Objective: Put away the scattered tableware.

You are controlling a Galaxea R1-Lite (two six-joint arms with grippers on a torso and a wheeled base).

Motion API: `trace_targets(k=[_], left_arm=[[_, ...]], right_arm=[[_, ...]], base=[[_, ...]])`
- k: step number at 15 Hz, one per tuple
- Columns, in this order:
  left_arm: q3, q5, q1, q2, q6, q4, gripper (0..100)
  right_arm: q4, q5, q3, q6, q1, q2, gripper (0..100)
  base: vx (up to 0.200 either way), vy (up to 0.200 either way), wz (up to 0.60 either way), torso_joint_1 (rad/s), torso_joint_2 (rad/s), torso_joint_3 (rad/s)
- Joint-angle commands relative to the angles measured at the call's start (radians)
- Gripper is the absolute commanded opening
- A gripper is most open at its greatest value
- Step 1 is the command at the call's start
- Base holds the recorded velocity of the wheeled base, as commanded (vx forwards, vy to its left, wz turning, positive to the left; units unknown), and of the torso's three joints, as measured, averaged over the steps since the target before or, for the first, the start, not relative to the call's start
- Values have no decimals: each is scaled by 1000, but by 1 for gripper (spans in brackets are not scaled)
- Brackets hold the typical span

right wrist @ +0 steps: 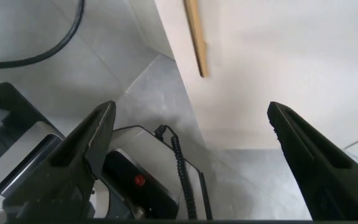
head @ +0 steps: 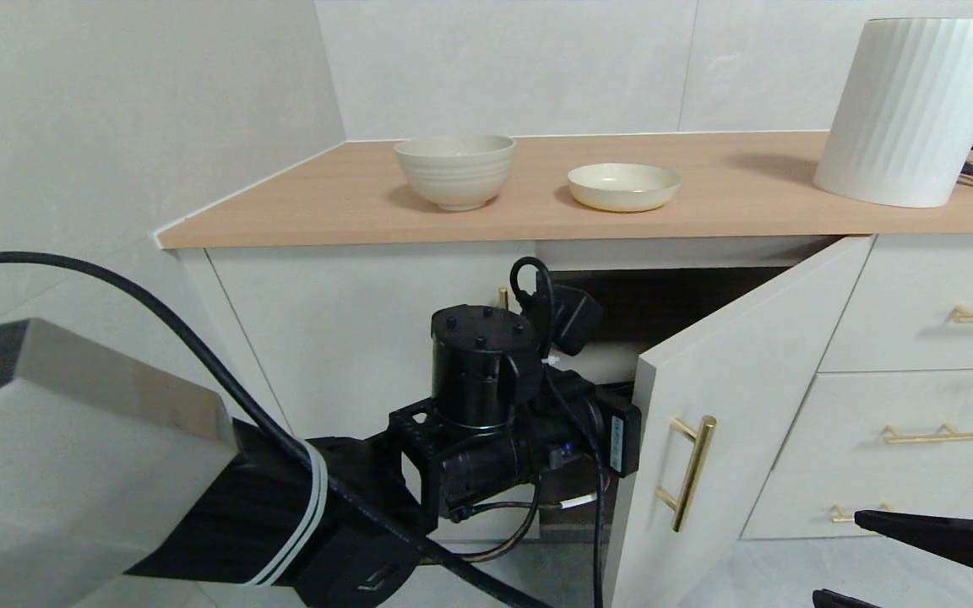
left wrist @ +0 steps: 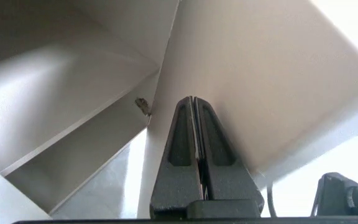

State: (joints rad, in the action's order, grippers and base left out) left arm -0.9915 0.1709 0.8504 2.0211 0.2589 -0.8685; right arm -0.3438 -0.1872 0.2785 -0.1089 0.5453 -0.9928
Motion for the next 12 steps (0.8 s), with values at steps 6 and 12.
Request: trace_targets(k=[6, 12], left_arm=[[-59, -4, 1, 47, 2, 28, 0], [-115, -5, 6, 82, 2, 65, 0]], right_arm=[[-3, -3, 1, 0, 1, 16, 100], [-3, -5, 2, 2, 1, 32, 100]], base=[[-100, 0, 0, 1, 3, 1], [0, 0, 0, 0, 0, 0]])
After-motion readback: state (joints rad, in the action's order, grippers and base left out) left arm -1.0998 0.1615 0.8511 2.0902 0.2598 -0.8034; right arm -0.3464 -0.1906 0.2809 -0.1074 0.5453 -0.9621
